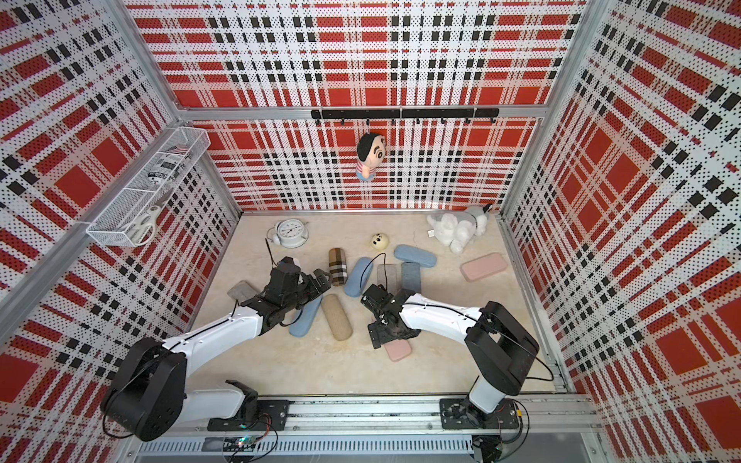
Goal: Close the glasses case
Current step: Pick up the glasses case at the center of the board.
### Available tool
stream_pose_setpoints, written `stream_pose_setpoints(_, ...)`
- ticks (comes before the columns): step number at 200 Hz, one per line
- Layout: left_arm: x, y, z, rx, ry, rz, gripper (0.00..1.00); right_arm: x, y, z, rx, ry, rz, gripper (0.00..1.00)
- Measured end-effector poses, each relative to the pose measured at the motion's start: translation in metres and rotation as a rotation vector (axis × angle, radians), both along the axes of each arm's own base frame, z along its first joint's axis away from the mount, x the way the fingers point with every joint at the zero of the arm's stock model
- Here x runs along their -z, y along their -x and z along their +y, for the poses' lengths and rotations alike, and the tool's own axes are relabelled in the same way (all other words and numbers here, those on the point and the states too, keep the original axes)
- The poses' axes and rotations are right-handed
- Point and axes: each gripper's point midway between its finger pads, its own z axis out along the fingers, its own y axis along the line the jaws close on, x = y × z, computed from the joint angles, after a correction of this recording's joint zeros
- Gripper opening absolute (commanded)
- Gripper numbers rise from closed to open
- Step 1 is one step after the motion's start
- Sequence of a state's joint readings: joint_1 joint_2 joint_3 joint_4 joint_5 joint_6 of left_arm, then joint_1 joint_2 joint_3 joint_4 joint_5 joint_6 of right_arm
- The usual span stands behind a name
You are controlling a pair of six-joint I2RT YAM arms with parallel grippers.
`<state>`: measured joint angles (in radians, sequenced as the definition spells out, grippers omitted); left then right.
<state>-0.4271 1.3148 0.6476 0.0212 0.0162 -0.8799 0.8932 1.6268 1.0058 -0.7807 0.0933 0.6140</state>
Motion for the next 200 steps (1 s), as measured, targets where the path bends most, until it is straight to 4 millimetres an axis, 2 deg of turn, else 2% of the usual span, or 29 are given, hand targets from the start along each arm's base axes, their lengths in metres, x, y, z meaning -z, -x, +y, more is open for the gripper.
stream_pose_setpoints(51,0.001,0.005,0.0,-0.011,-0.003,0.003,0.98,0.021,0.013,0.001,-0.015,-0.009,0.048,0.85)
stream_pose_setpoints(79,0.001,0.005,0.001,-0.012,-0.005,0.002,0.98,0.024,0.016,0.002,-0.021,-0.014,0.057,0.54)
stream_pose_setpoints(90,0.001,0.005,0.001,-0.012,-0.005,0.003,0.98,0.024,0.017,0.002,-0.018,-0.019,0.059,0.46)
stream_pose_setpoints(111,0.002,0.005,0.001,-0.011,-0.007,0.004,0.98,0.023,0.017,0.002,-0.013,-0.02,0.058,0.41)
stream_pose_setpoints(134,0.003,0.005,0.001,-0.008,-0.012,0.009,0.98,0.019,0.02,0.001,-0.012,-0.016,0.058,0.41)
stream_pose_setpoints(148,0.003,0.004,0.0,-0.005,-0.014,0.009,0.98,0.009,0.024,0.001,-0.014,-0.021,0.049,0.41)
stream_pose_setpoints(163,0.004,0.003,-0.001,-0.001,-0.017,0.012,0.98,-0.012,0.022,0.001,-0.007,-0.044,0.016,0.41)
stream_pose_setpoints(200,0.011,0.003,-0.003,0.013,-0.028,0.03,0.98,-0.088,0.004,0.0,0.059,-0.138,-0.146,0.42)
